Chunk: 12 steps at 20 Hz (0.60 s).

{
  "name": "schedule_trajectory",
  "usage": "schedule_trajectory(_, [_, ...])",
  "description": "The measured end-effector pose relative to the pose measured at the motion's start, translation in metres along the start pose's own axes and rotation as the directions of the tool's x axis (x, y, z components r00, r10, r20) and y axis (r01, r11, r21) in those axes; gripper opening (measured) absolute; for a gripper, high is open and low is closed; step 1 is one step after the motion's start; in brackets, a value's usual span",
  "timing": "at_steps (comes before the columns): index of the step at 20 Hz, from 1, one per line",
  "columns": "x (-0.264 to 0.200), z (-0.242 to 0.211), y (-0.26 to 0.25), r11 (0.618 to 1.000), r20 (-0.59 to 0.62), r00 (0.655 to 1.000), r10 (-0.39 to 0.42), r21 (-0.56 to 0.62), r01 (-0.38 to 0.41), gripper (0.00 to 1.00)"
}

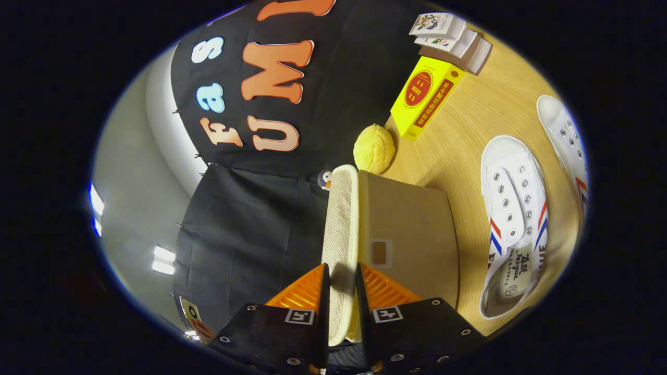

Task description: Open the storage box then place both shoes into the box .Put the left shoe in first, then the right shoe, with the right side of both shoes facing outward in a uniform manner.

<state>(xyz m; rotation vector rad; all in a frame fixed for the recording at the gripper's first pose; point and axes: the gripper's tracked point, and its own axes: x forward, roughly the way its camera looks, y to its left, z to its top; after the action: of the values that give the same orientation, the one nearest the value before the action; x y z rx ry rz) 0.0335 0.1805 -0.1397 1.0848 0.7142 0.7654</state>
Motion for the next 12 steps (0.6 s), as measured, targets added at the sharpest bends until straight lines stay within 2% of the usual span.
schedule_trajectory(1, [-0.003,0.003,0.009,1.000,0.007,1.000,-0.005,-0.028,0.005,0.16])
schedule_trajectory(4, [-0.004,0.004,0.037,0.995,0.018,1.000,-0.014,-0.094,0.016,0.04])
schedule_trajectory(12, [0.026,-0.008,0.120,0.976,0.007,1.000,0.019,-0.218,-0.018,0.06])
